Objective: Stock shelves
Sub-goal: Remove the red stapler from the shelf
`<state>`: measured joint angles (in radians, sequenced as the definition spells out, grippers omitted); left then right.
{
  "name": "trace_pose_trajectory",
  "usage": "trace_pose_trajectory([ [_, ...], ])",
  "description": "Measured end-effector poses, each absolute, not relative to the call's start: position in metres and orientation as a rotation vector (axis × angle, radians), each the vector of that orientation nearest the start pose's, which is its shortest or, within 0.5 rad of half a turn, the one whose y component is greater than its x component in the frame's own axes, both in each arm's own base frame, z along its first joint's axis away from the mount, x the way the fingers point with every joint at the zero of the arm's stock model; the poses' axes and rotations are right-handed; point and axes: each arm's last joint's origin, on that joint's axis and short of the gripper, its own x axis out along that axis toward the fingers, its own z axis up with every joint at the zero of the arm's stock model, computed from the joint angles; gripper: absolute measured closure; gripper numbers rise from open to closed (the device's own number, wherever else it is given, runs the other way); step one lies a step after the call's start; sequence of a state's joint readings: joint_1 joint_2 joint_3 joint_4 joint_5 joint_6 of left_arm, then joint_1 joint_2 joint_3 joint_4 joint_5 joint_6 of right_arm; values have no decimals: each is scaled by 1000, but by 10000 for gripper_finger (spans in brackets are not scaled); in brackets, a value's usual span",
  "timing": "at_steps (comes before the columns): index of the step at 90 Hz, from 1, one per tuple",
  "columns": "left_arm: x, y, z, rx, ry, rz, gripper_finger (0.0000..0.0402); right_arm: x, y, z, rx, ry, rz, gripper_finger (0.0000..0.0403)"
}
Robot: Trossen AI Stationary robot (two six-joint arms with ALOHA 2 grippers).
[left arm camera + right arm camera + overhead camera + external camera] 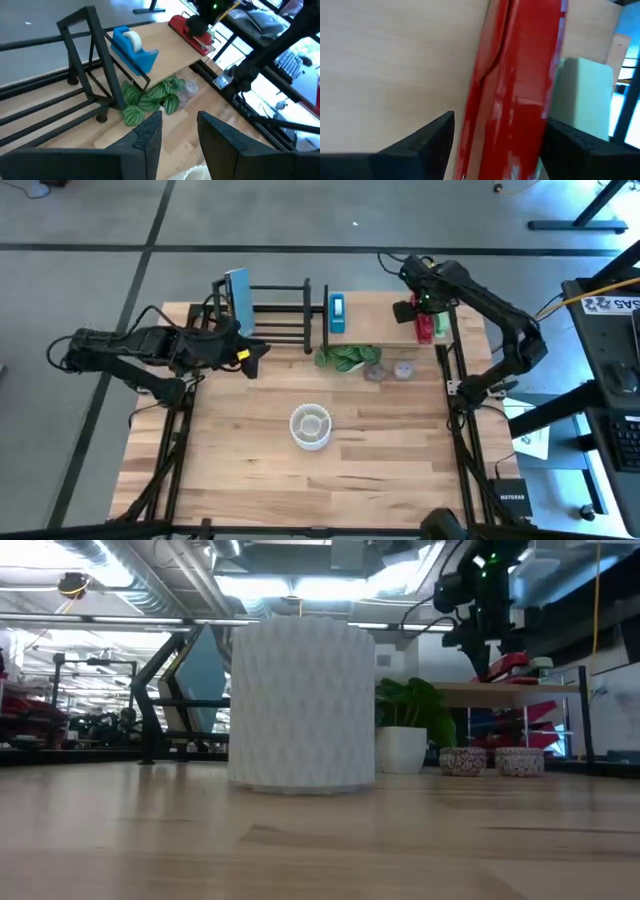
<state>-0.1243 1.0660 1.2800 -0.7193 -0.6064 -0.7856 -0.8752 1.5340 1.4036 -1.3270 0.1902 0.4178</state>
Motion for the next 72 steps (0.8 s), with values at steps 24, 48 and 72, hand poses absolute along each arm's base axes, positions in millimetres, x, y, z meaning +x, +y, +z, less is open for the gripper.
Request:
trace_pose_trajectory([
  [24, 201, -4, 403, -612, 225, 650, 295, 166, -219, 295, 830, 1291, -1133, 212],
  [48, 207, -4, 399, -610, 224, 683, 295, 164, -212, 313, 860, 1309, -1048, 287],
  [72, 210, -3, 397, -508, 270, 666, 295, 173, -182, 366, 920, 1096, -986, 287],
])
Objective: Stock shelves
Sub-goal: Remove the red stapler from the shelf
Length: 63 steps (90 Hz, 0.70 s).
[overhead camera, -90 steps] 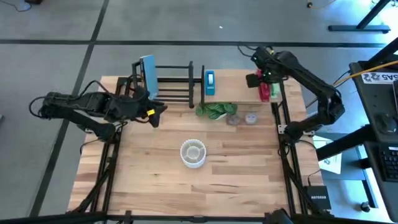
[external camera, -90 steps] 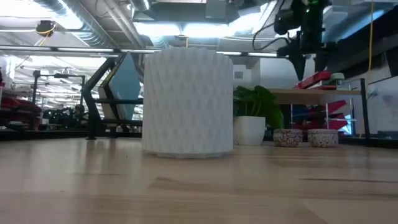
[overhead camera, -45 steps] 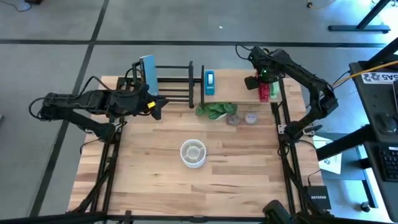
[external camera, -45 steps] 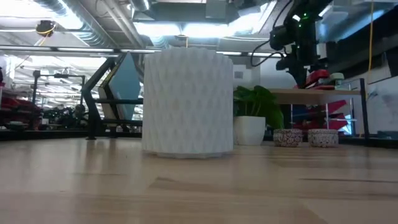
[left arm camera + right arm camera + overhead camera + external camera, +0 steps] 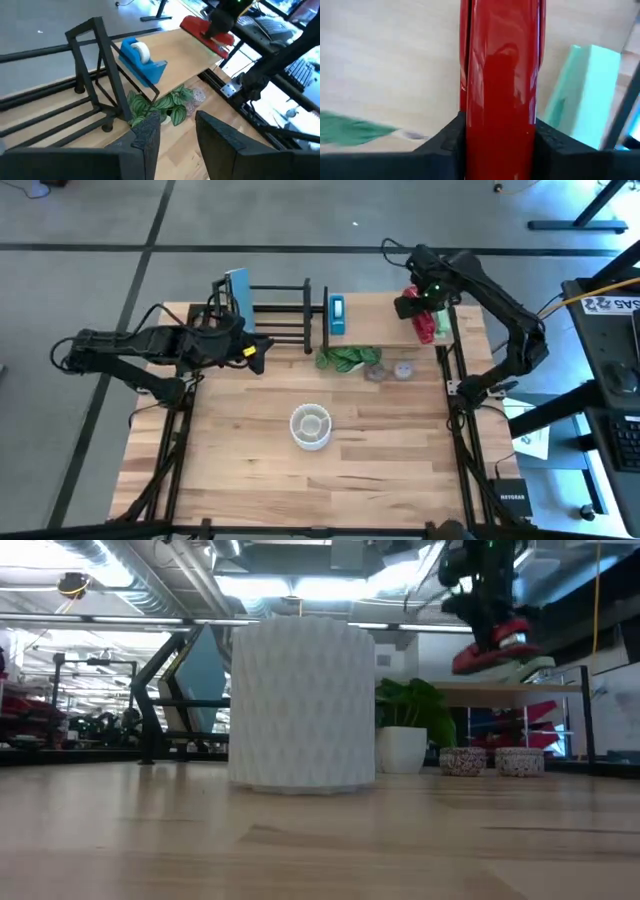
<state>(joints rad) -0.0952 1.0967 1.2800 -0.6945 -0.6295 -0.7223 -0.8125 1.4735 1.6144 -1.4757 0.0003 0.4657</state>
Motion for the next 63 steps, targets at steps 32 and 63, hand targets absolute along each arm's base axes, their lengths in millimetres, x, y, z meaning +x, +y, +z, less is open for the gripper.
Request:
trace_pose_trajectory([
  [32, 209, -6, 397, -399, 364, 507, 295, 227, -81, 371, 1010, 1179, -711, 287],
  [63, 210, -9, 396, -365, 418, 390, 295, 246, 51, 305, 1081, 1417, -659, 287],
])
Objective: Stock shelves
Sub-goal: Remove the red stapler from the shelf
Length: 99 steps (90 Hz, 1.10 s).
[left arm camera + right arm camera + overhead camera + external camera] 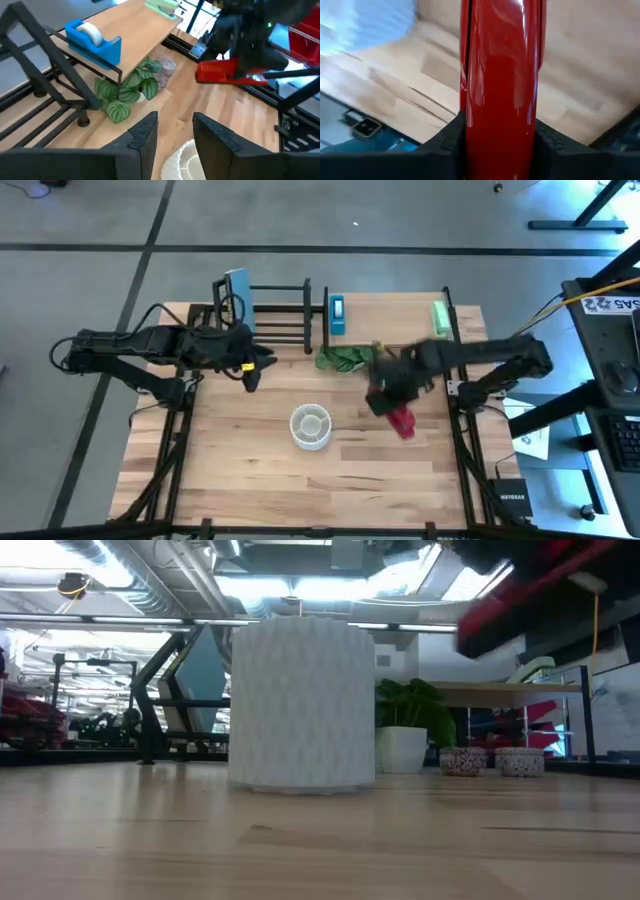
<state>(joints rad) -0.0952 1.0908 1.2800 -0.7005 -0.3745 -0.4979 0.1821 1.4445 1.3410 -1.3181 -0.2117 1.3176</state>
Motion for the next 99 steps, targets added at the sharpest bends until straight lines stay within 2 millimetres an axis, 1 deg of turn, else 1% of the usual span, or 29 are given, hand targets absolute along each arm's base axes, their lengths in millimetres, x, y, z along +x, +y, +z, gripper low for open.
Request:
trace_pose_trajectory([
  [12, 210, -10, 396, -352, 424, 376, 295, 231, 88, 271, 1102, 1538, -711, 287],
  [23, 210, -10, 396, -345, 429, 361, 295, 214, 113, 243, 1096, 1656, -711, 287],
  [34, 210, -10, 396, -355, 430, 354, 295, 193, 128, 222, 1078, 1763, -723, 287],
  [42, 210, -10, 396, -372, 427, 356, 295, 179, 134, 214, 1101, 1755, -721, 287],
  [51, 210, -10, 396, -375, 427, 357, 295, 160, 134, 212, 1163, 1692, -743, 287],
  [61, 210, -10, 396, -377, 426, 361, 295, 134, 126, 209, 1234, 1580, -831, 287],
  [75, 210, -10, 396, -381, 420, 373, 295, 106, 115, 208, 1343, 1460, -877, 287],
  [82, 210, -10, 396, -390, 417, 380, 295, 94, 110, 204, 1371, 1456, -892, 287],
  [90, 210, -10, 397, -401, 410, 394, 295, 82, 105, 196, 1382, 1501, -908, 287],
  [99, 210, -9, 397, -409, 401, 416, 295, 76, 101, 184, 1393, 1533, -903, 287],
])
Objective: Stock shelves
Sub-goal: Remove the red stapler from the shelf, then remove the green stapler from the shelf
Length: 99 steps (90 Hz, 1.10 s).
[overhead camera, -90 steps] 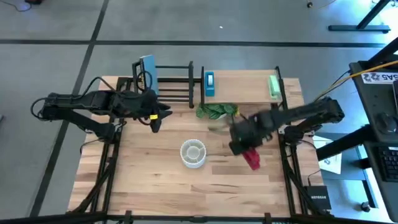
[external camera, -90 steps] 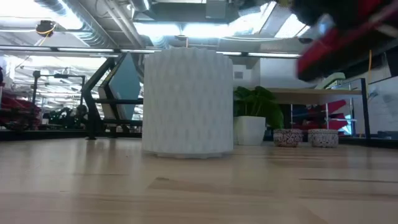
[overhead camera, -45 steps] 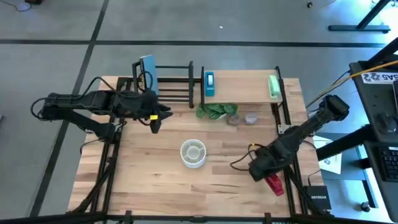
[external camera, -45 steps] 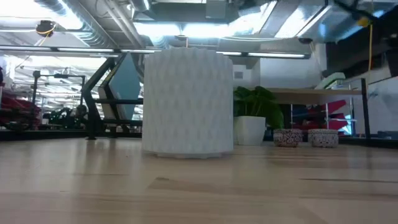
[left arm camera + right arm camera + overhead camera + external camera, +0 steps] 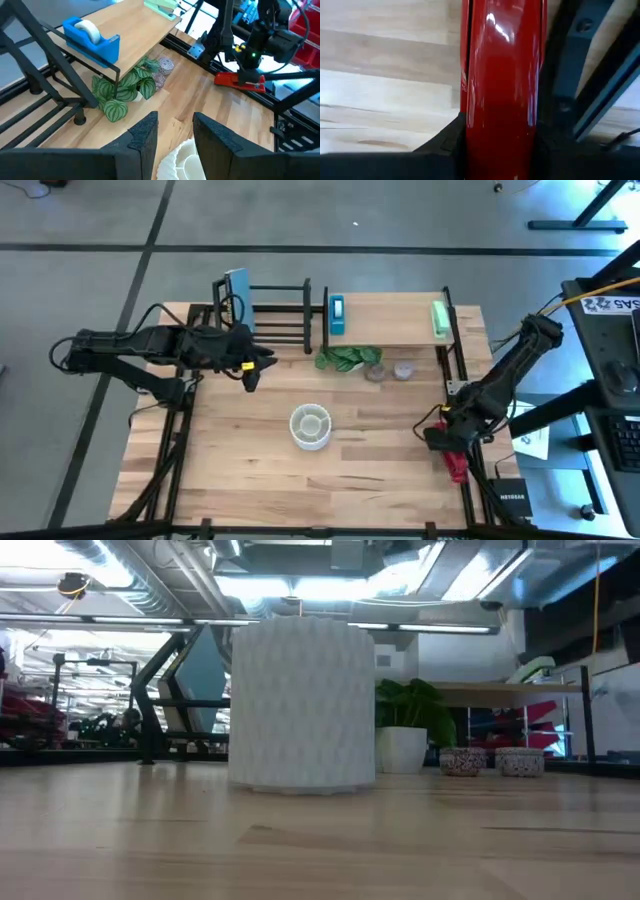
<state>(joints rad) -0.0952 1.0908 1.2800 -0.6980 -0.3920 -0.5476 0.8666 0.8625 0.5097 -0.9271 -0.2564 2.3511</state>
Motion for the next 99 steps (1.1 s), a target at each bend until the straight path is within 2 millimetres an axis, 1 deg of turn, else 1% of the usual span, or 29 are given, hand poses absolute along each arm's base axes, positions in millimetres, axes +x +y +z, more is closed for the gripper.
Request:
trace_pose_trajectory([
  [19, 210, -8, 397, -421, 390, 440, 295, 75, 100, 167, 1427, 1527, -869, 285],
  [36, 210, -8, 397, -426, 385, 451, 295, 74, 96, 157, 1398, 1478, -888, 237],
  [49, 210, -8, 397, -428, 381, 457, 295, 74, 95, 155, 1395, 1443, -888, 226],
  [74, 210, -8, 397, -442, 376, 461, 295, 75, 96, 156, 1376, 1458, -839, 217],
  [85, 210, -8, 397, -445, 376, 461, 295, 75, 98, 162, 1407, 1503, -770, 182],
  [99, 210, -8, 397, -445, 376, 462, 295, 75, 98, 182, 1434, 1507, -743, 118],
])
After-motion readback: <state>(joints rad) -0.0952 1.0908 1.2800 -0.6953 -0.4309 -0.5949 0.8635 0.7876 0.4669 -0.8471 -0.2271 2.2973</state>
